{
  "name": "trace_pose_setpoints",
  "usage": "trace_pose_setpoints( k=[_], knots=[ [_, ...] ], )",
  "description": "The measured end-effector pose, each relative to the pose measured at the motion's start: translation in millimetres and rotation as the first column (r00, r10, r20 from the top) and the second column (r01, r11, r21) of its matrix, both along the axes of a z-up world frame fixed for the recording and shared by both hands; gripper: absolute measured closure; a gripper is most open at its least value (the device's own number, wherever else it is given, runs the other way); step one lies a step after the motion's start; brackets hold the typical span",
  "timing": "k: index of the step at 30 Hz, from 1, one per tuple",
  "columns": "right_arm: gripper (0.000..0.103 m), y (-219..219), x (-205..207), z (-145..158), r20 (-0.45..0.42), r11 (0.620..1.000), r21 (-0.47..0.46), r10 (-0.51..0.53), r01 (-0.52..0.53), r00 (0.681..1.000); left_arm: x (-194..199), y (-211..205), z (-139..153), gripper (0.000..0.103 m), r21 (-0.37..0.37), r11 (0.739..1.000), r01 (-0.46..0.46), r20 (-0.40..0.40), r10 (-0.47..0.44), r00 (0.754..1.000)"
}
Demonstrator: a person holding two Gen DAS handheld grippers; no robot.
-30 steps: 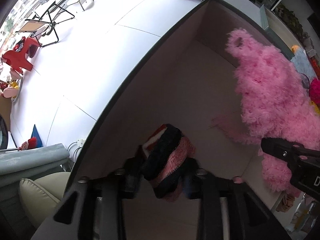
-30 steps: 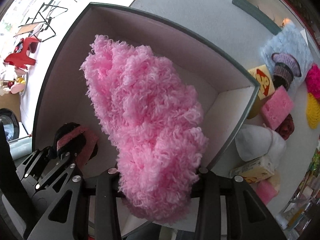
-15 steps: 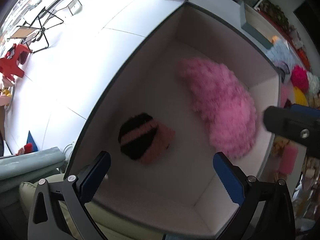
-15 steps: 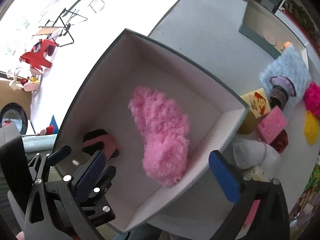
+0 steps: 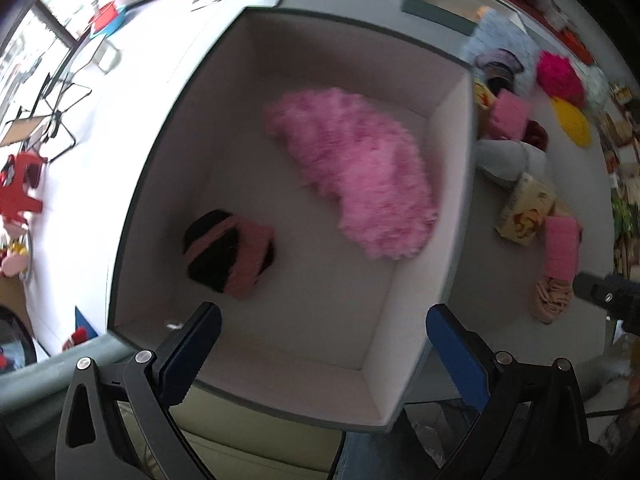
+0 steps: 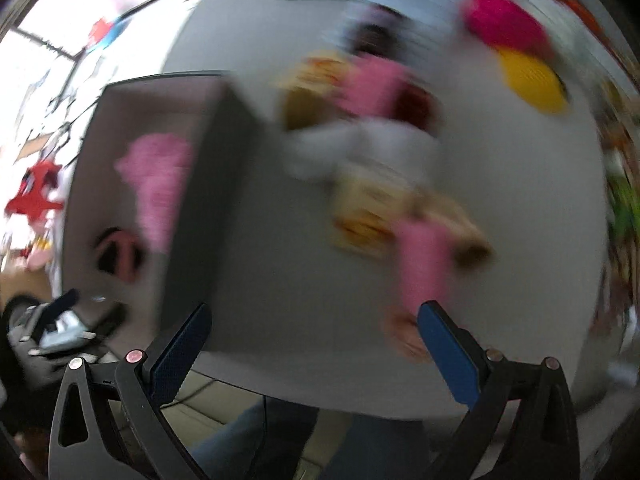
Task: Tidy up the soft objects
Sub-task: 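Move left gripper to the yellow tissue pack while right gripper approaches the beige knit hat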
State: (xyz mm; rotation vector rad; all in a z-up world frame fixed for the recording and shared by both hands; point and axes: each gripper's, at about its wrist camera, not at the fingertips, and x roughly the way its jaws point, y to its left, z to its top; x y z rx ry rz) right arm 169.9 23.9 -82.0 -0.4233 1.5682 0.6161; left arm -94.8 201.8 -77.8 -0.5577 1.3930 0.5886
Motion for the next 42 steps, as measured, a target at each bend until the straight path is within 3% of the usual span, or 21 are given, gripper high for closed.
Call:
trace_pose_setpoints(
  k=[5,8,16,23,27,36,39,42],
  knots=[
    [0.0,-61.1,24.9,-24.3,-0.053,0.983,-0.065,-0.175,0.171,0.983,29.6,-22.4,7.7,0.0,0.013,0.998,0.065,0.005,-0.065,0.998],
    [0.0,-76.6,32.9,-31.7,-0.061,0.976,-0.072,-0.21,0.206,0.976,47.8,-37.8,10.8,0.0,0.016,0.994,0.109,0.015,-0.11,0.994],
    [0.0,-73.5,41.3,-51.5,-0.093,0.985,-0.052,-0.166,0.162,0.982,83.1,-70.1,12.8,0.0,-0.006,0.985,0.17,0.013,-0.17,0.985],
    [0.0,-38.4,60.0,-78.3,-0.117,0.994,-0.037,-0.107,0.103,0.987,104.9,-83.5,7.9,0.0,-0.034,0.987,0.156,-0.021,-0.157,0.987],
    [0.0,-46.6,82.7,-92.5,-0.093,0.992,-0.078,-0.109,0.102,0.99,121.6,-91.6,-0.3,0.0,-0.056,0.989,0.138,-0.032,-0.14,0.99],
    [0.0,-121.0,151.0,-90.3,-0.034,0.96,-0.112,-0.264,0.258,0.964,170.9,-101.7,-37.3,0.0,-0.108,0.994,0.008,-0.038,-0.012,0.999],
    [0.0,-142.4,164.0,-90.1,-0.051,0.958,-0.104,-0.273,0.267,0.961,182.1,-93.3,-44.8,0.0,-0.156,0.979,-0.127,0.001,0.129,0.992],
    [0.0,-157.6,168.1,-89.4,-0.07,0.961,-0.097,-0.267,0.26,0.961,190.9,-80.3,-51.8,0.0,-0.183,0.947,-0.265,0.017,0.272,0.962]
  ],
)
